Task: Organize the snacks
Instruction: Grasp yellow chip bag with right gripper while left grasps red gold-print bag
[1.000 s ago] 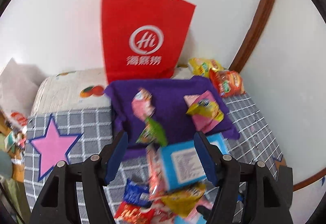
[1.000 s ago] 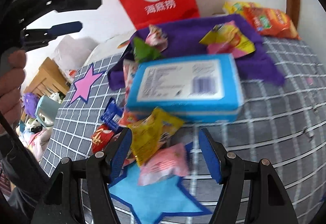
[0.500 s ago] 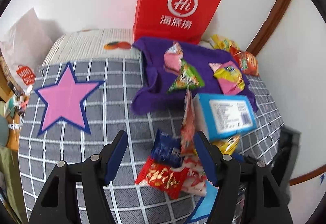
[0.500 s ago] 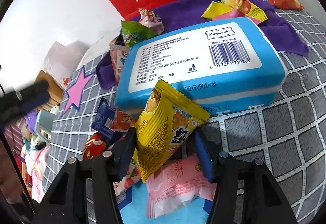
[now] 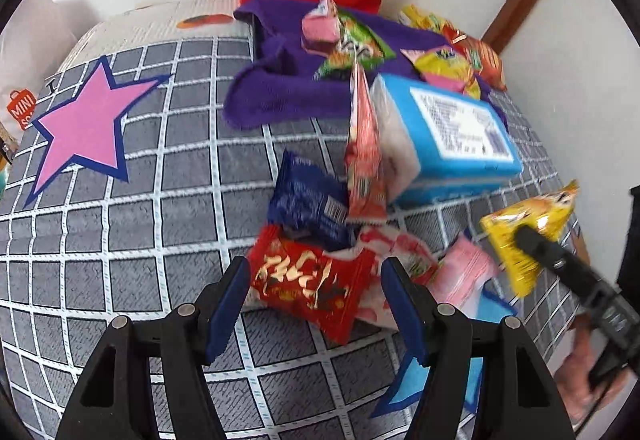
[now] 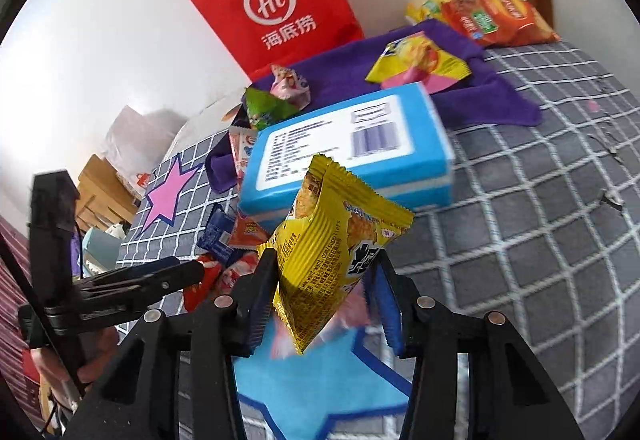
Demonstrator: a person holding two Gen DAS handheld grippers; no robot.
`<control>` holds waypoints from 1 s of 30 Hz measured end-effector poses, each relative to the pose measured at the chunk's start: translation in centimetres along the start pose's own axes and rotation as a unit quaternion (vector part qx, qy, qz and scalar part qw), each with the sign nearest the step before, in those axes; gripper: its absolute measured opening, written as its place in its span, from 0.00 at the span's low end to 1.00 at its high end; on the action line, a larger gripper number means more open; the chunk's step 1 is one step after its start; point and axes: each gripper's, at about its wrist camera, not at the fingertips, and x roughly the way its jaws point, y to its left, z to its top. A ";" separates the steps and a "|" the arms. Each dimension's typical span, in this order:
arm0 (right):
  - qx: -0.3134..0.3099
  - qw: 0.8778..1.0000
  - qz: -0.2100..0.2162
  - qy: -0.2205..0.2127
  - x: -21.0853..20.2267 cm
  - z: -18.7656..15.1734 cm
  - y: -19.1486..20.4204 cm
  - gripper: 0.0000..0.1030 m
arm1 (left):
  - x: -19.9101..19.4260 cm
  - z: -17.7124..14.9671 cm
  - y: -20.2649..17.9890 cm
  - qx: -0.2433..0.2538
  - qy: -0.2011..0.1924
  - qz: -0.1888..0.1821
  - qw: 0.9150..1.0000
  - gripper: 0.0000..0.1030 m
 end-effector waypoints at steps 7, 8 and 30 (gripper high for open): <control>-0.011 0.999 -0.020 -0.026 -2.1 -0.3 -0.8 0.45 | 1.7 -0.8 0.0 0.024 0.005 0.013 1.000 0.73; -0.011 0.999 -0.019 -0.026 -2.2 -0.3 -0.9 0.45 | 1.7 -0.7 0.2 0.020 0.000 0.010 1.000 0.73; -0.010 0.999 -0.034 -0.022 -2.0 -0.1 -1.6 0.45 | -1.0 0.7 1.7 0.008 -0.039 -0.044 0.998 0.47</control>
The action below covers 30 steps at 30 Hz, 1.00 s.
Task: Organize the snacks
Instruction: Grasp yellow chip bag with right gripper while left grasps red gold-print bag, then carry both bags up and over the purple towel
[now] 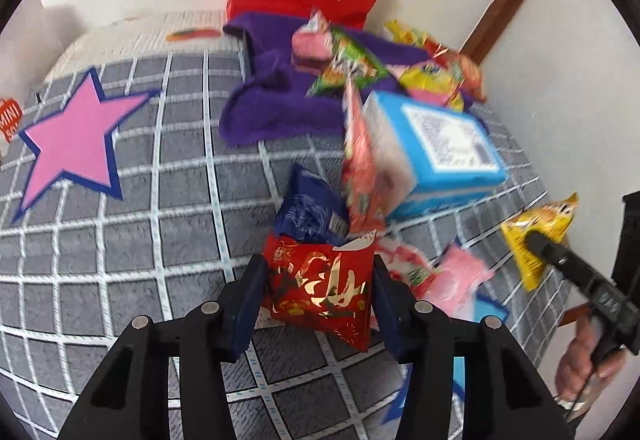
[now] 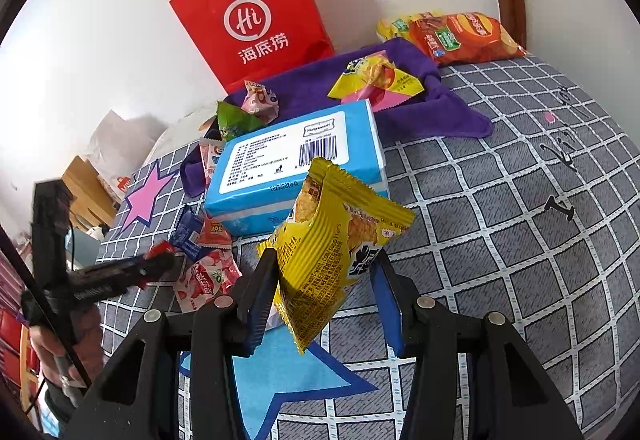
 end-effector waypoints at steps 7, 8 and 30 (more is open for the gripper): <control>-0.010 1.000 0.001 -0.013 -1.0 0.8 0.6 0.45 | -2.8 2.2 -1.5 0.023 -0.031 0.012 0.999 0.47; -0.012 1.000 0.001 -0.014 -1.1 1.0 0.6 0.45 | -2.9 2.5 -1.7 0.025 -0.034 0.014 0.999 0.47; -0.093 0.992 -0.054 -0.061 -3.3 13.1 3.7 0.45 | -4.7 12.5 -4.9 0.027 -0.081 0.013 0.996 0.47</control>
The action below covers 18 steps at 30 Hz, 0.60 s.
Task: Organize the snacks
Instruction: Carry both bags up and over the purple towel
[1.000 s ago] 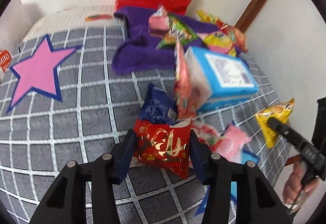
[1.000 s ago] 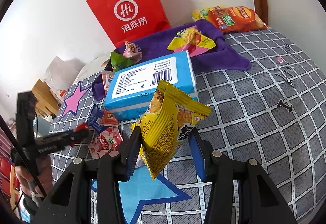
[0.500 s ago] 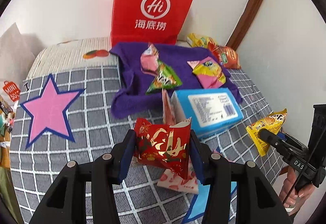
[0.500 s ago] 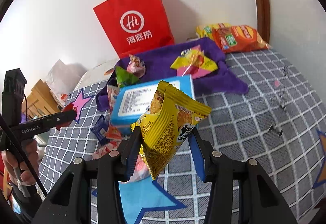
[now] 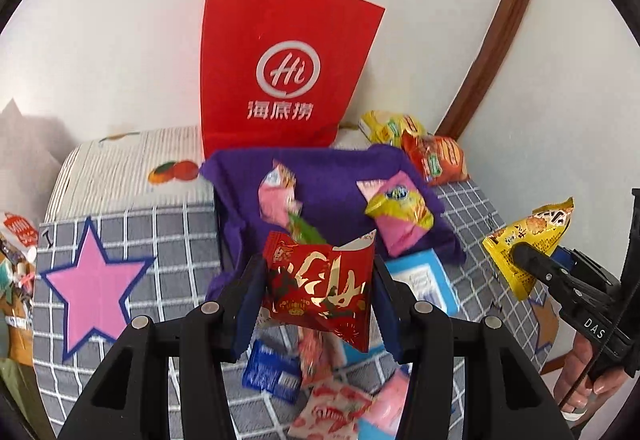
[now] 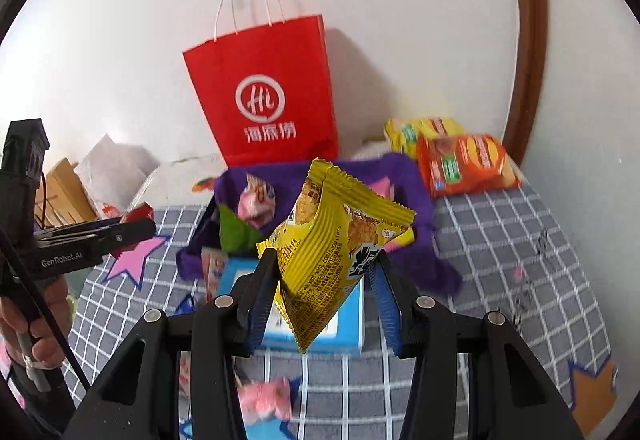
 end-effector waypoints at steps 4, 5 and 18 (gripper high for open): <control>0.001 1.000 0.008 -0.008 1.0 2.6 0.0 0.45 | 0.5 1.6 -0.6 -0.003 -0.009 0.005 1.000 0.47; 0.001 1.000 0.010 -0.009 1.3 3.3 0.0 0.45 | 0.7 2.1 -0.7 -0.005 -0.012 0.006 1.000 0.47; -0.014 1.000 0.011 -0.010 5.8 8.6 0.2 0.45 | 4.2 6.5 -0.6 -0.017 -0.017 0.047 0.999 0.47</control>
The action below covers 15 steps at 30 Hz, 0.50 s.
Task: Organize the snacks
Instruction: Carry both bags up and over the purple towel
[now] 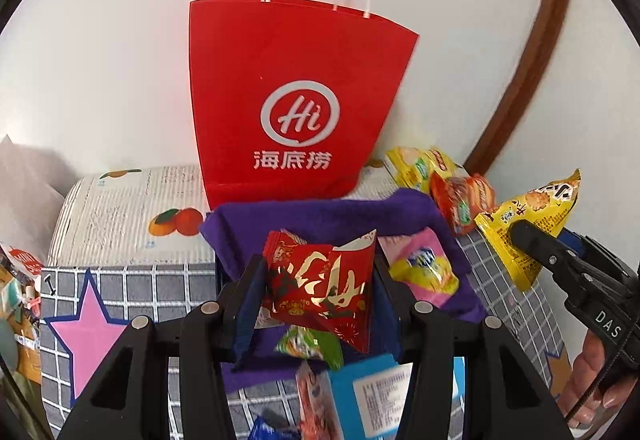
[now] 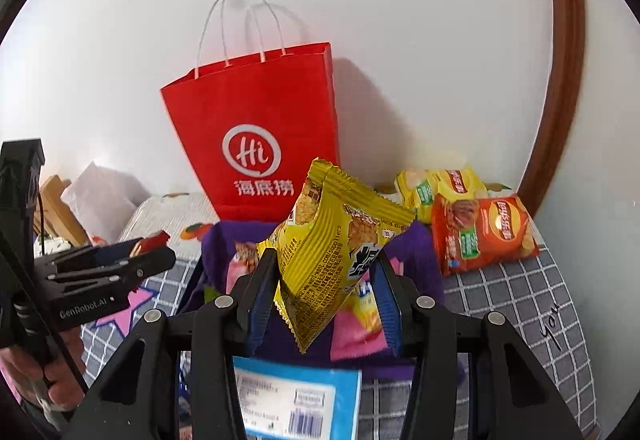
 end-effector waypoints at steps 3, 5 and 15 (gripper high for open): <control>0.006 1.000 0.015 0.002 1.2 1.3 0.1 0.45 | 1.0 1.1 0.2 0.000 0.003 0.009 1.000 0.47; 0.018 0.999 0.029 0.005 1.8 2.0 0.0 0.45 | 1.6 2.0 0.5 -0.010 0.007 0.013 1.000 0.47; 0.050 0.996 0.048 0.050 7.4 1.8 -1.1 0.45 | 4.2 2.3 1.6 -0.032 0.022 -0.007 0.999 0.47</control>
